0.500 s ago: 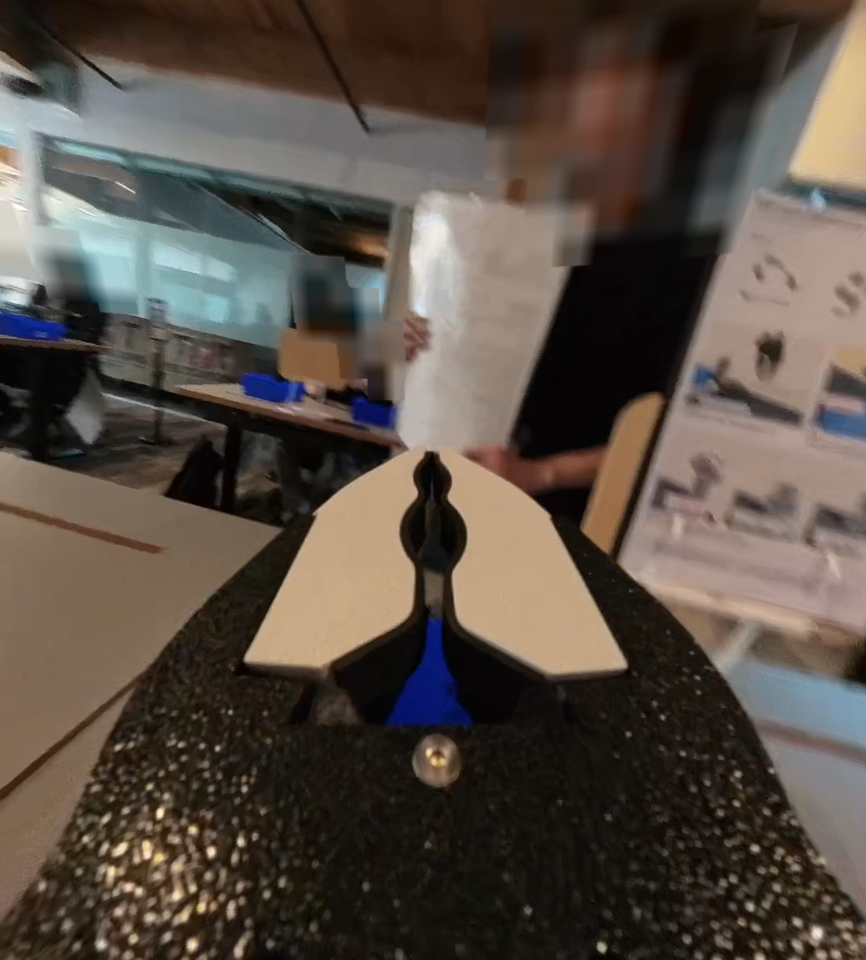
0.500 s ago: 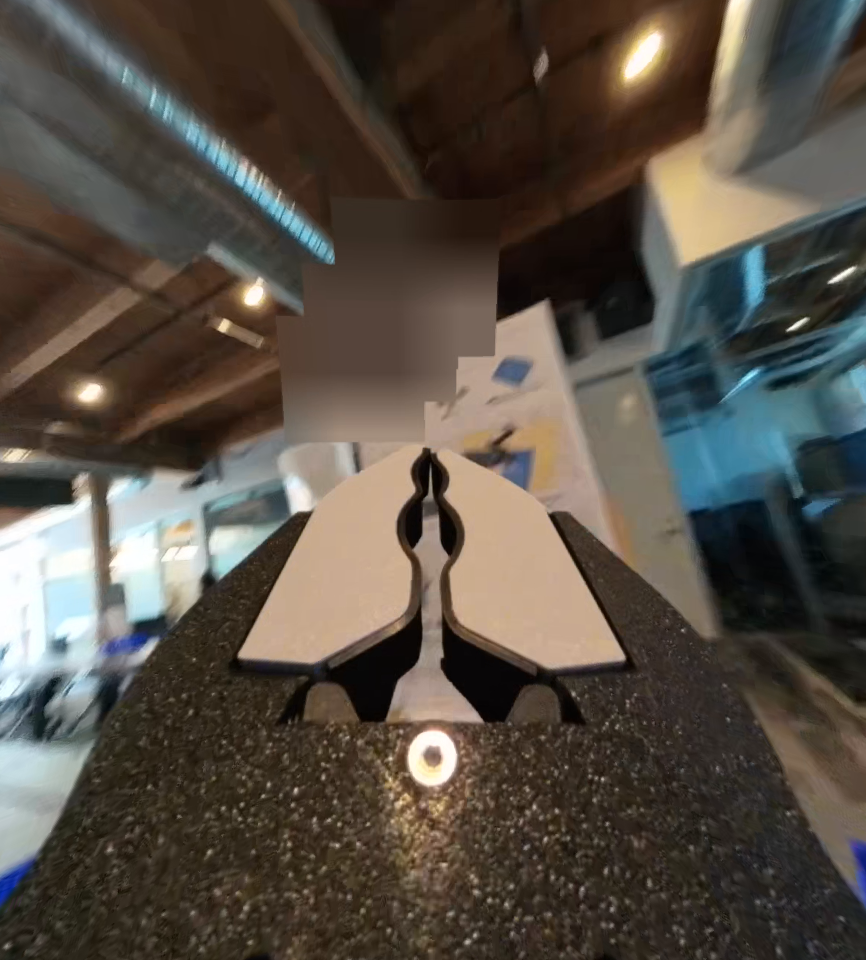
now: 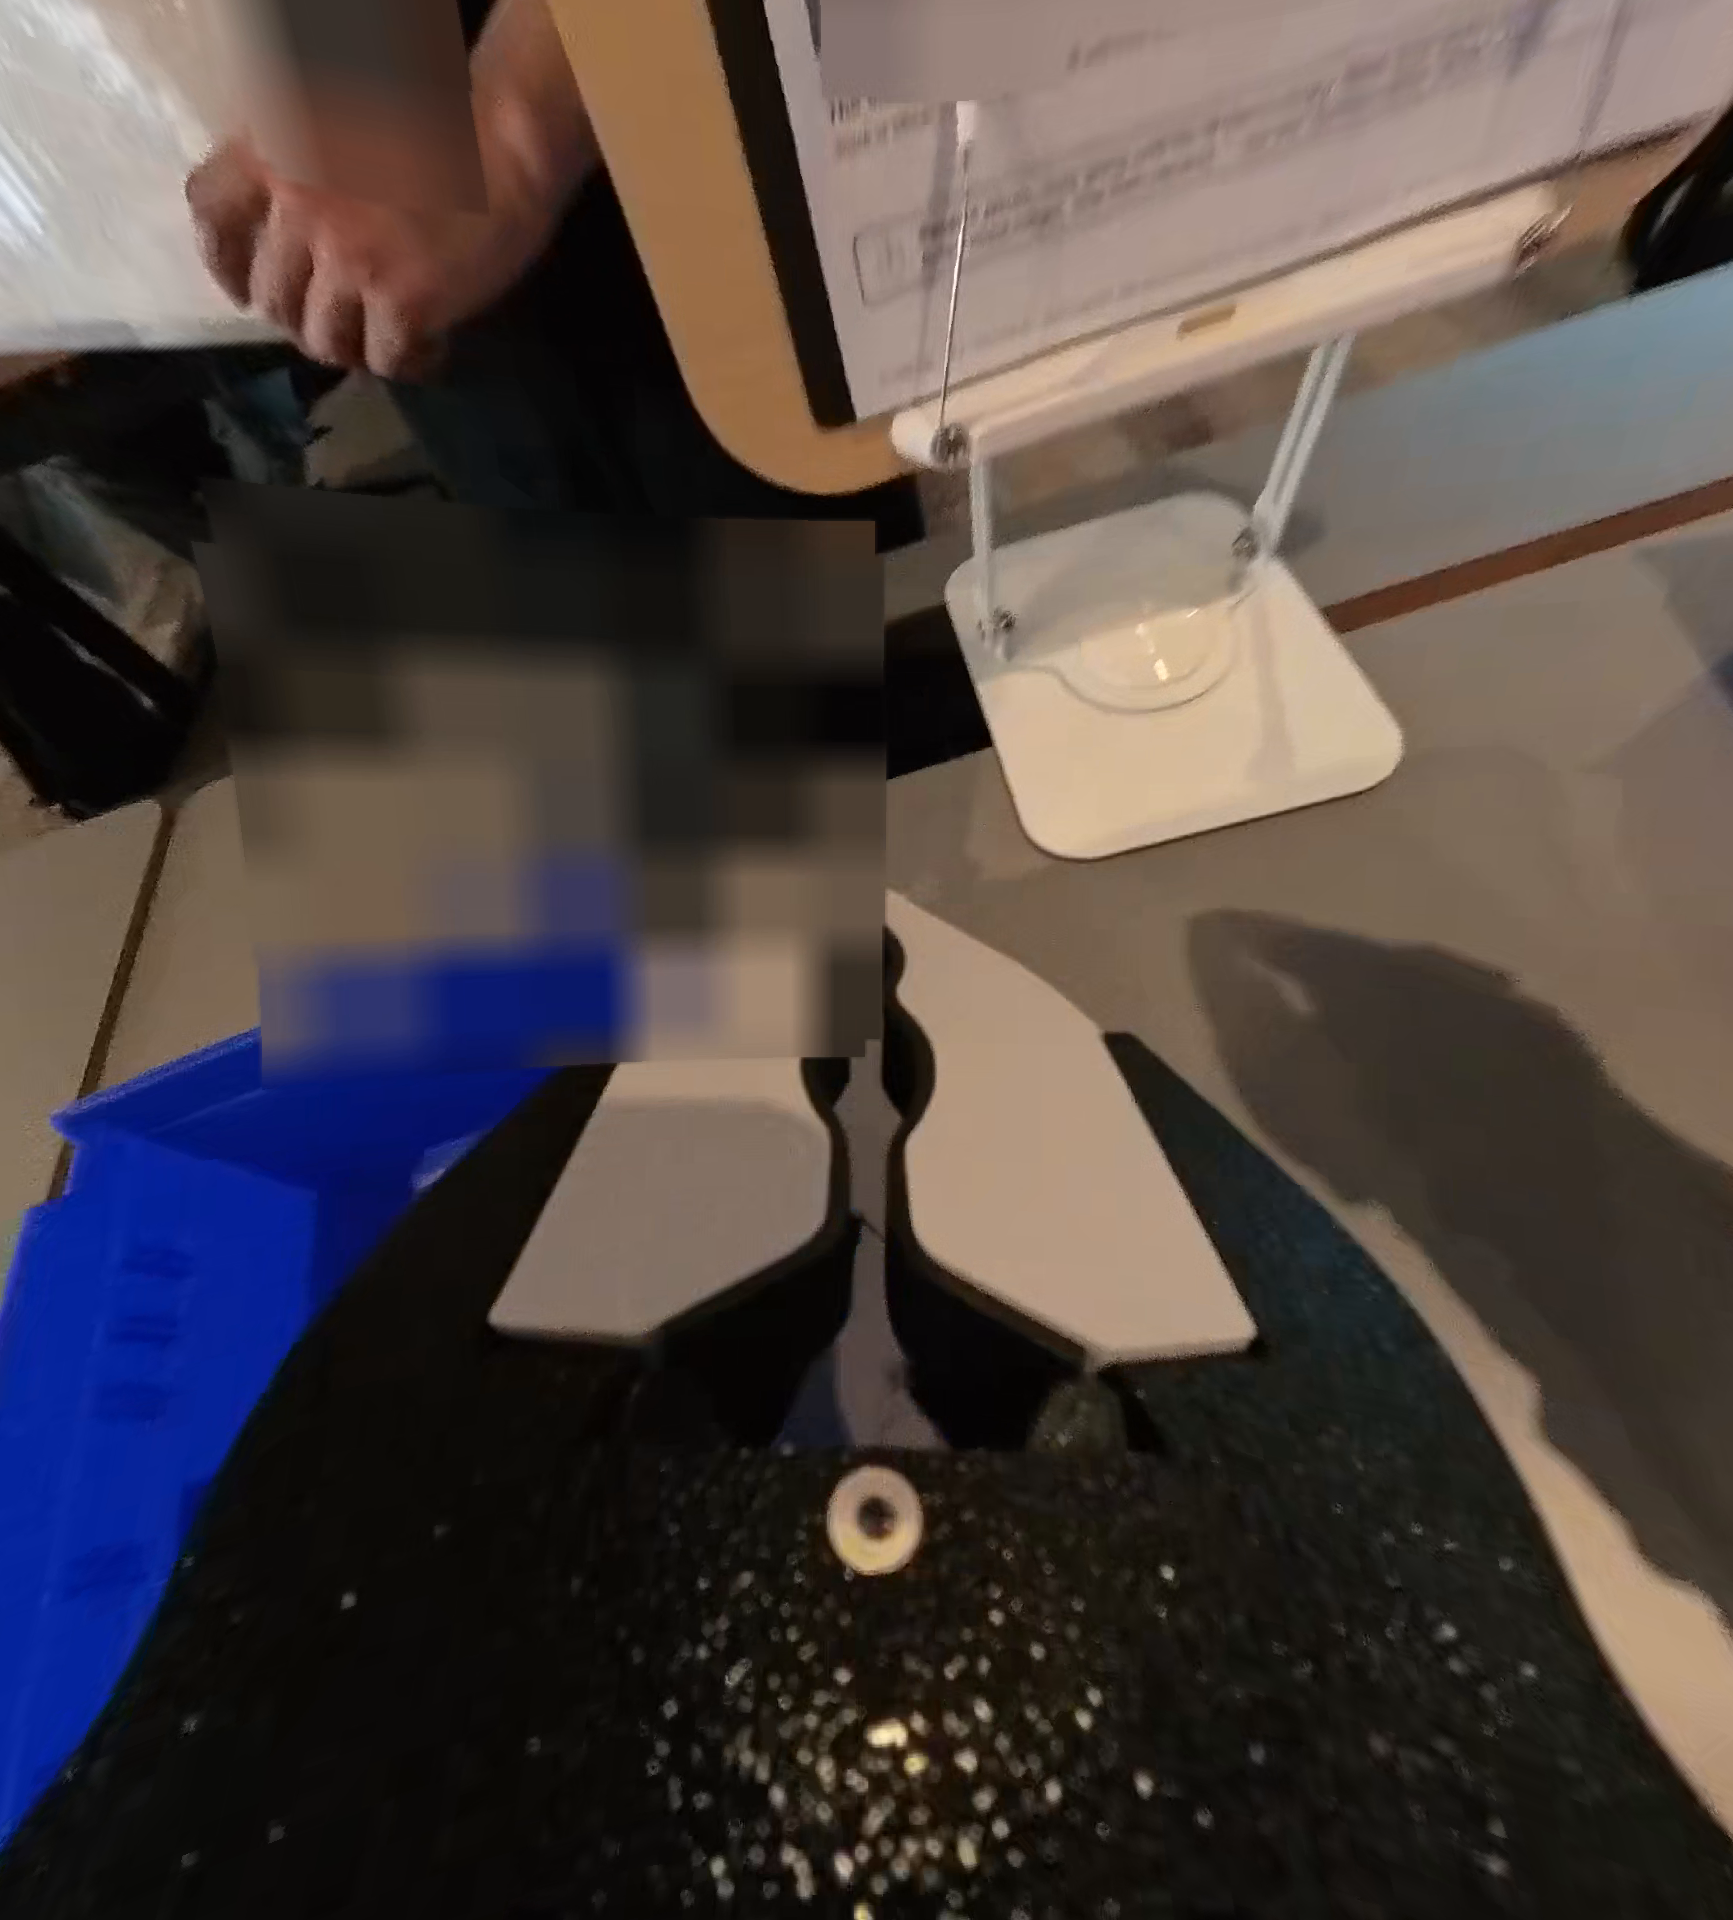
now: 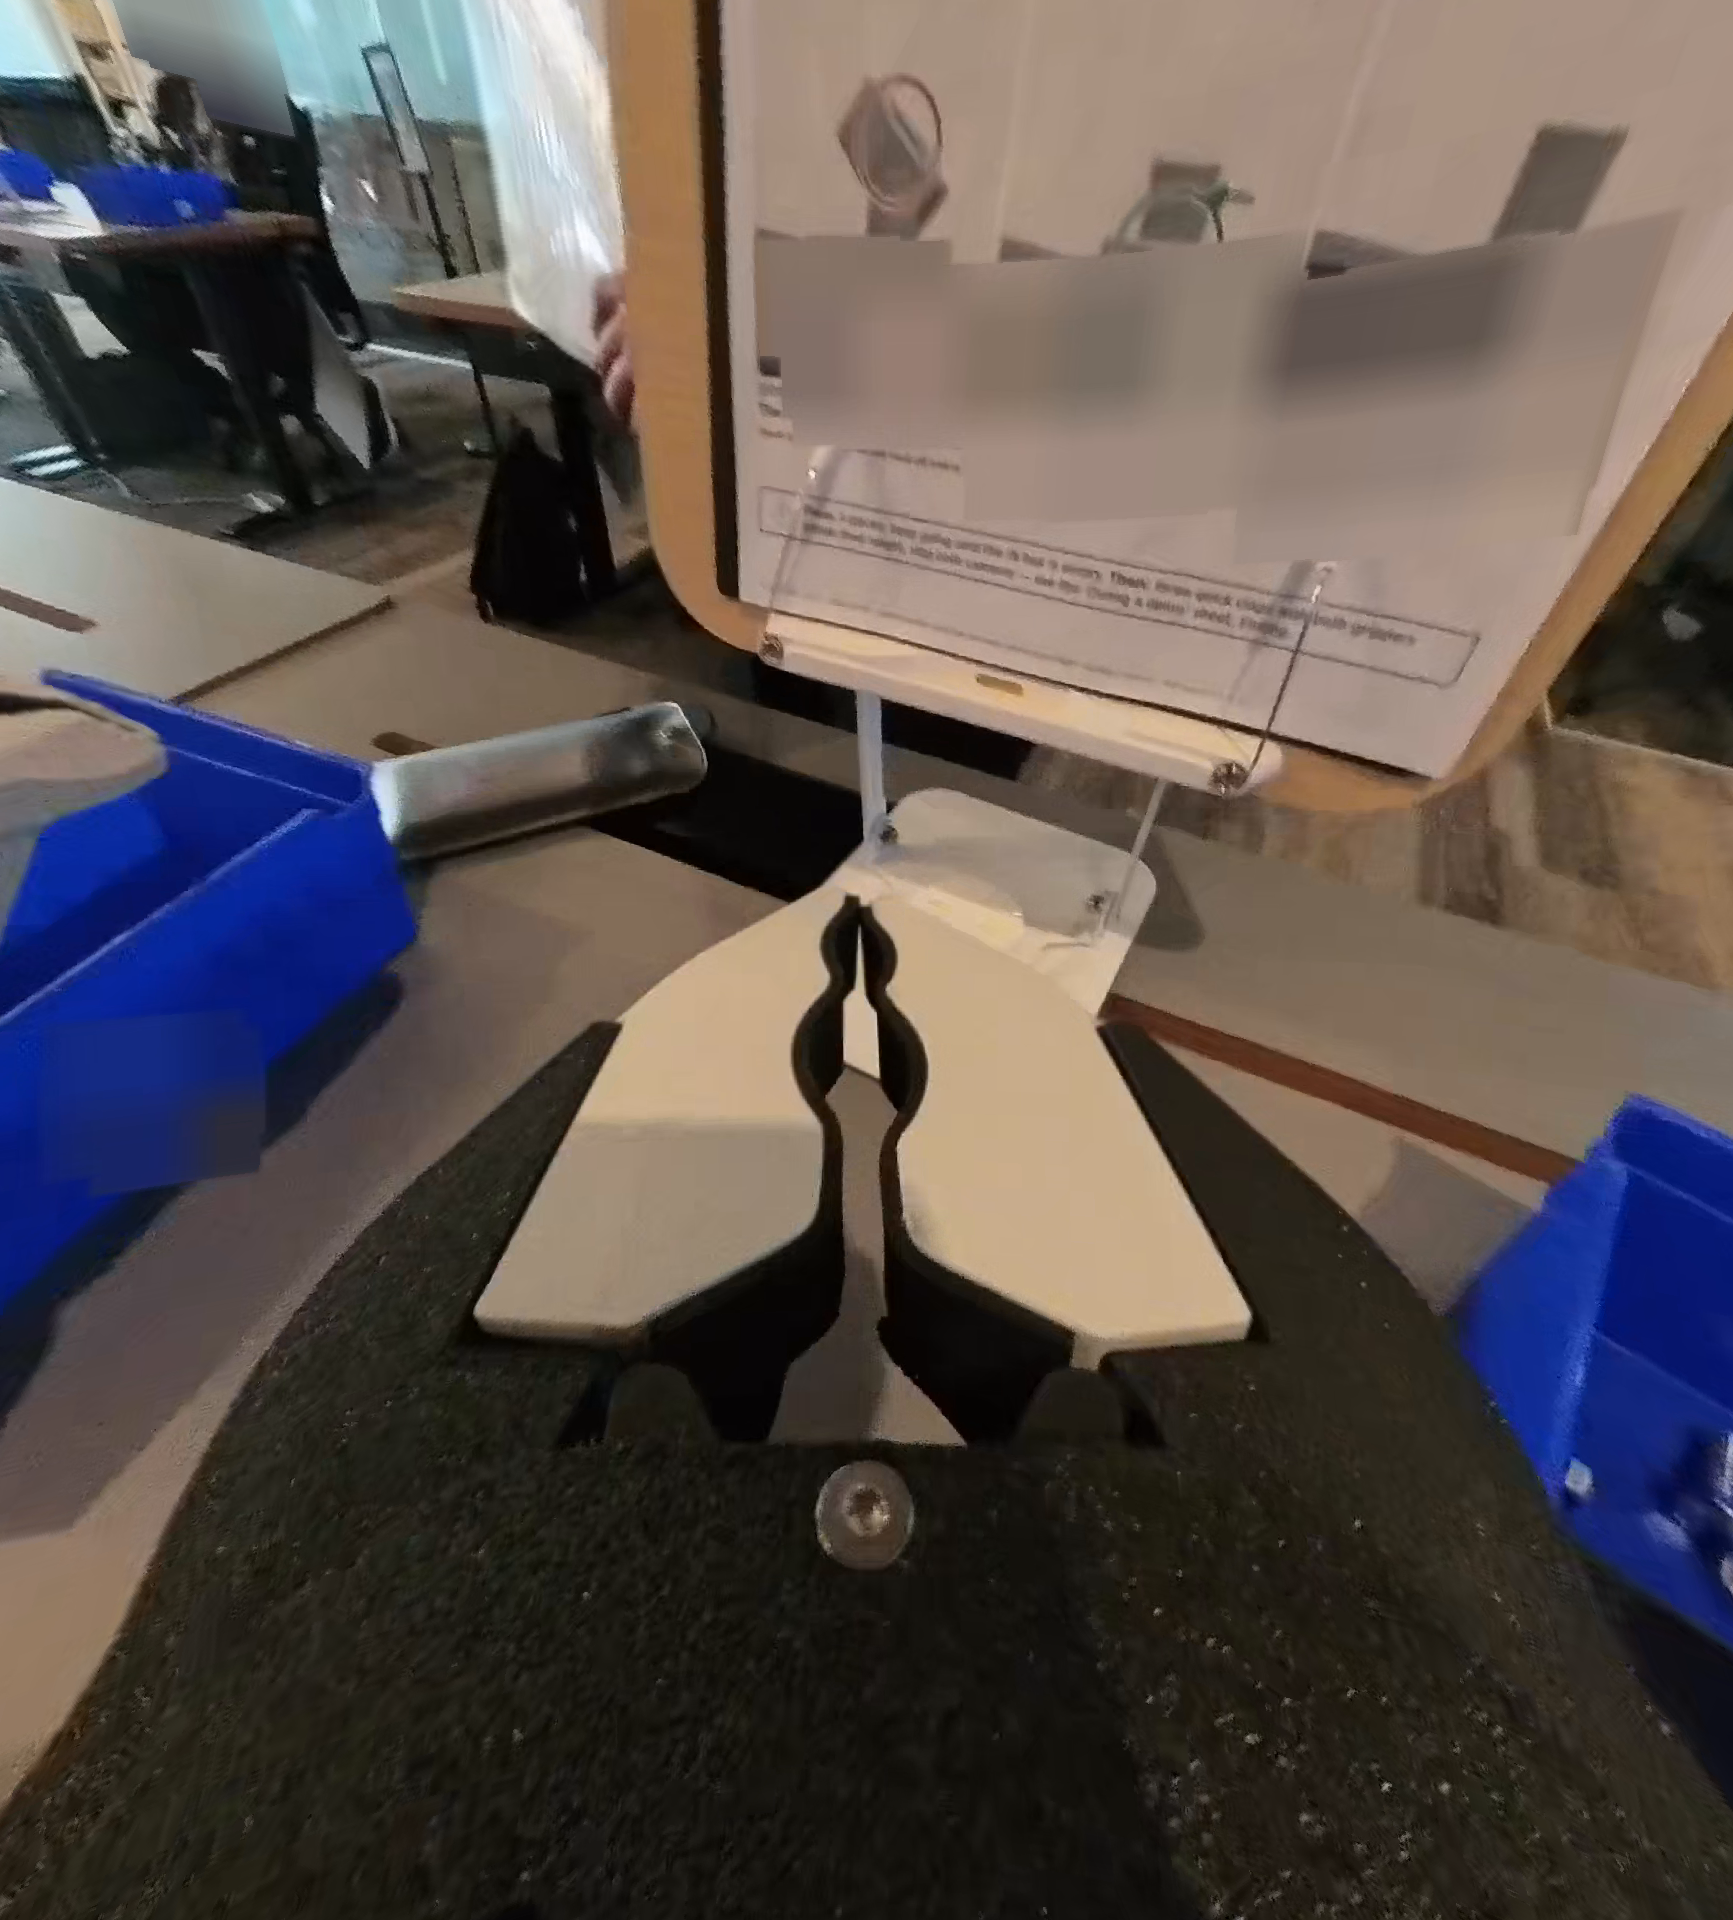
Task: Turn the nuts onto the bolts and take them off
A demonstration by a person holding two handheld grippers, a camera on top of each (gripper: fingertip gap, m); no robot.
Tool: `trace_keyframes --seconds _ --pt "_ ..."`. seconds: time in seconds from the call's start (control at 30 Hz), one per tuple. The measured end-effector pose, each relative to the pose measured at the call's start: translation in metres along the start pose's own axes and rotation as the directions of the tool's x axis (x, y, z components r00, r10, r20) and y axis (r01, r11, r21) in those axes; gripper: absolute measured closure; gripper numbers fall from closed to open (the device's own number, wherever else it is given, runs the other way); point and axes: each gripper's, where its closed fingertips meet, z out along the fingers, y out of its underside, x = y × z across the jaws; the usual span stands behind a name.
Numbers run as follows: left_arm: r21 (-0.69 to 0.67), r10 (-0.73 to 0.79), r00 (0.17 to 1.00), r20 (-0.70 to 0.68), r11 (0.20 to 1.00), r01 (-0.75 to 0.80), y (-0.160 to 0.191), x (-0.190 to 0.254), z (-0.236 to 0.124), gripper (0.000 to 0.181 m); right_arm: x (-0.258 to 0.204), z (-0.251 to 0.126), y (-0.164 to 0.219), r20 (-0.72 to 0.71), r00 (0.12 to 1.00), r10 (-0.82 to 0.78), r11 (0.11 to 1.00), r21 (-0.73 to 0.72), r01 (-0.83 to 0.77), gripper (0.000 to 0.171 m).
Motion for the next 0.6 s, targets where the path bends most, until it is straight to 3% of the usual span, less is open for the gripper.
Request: trace_keyframes --seconds 0.2,0.37,0.6 --pt "-0.131 0.045 0.998 0.037 0.991 -0.039 0.028 0.01 0.049 0.181 0.001 0.033 0.023 -0.039 0.999 -0.005 0.994 -0.111 0.0 0.166" --pt "-0.09 0.093 0.992 0.083 0.992 -0.085 0.025 0.008 0.066 0.181 0.001 0.052 0.036 -0.058 0.994 -0.092 0.984 -0.157 0.082 0.166" --pt "-0.038 0.131 0.974 0.187 0.991 -0.126 0.02 -0.005 0.081 0.181 -0.002 0.064 0.044 -0.029 0.997 -0.066 0.978 -0.198 0.059 0.161"
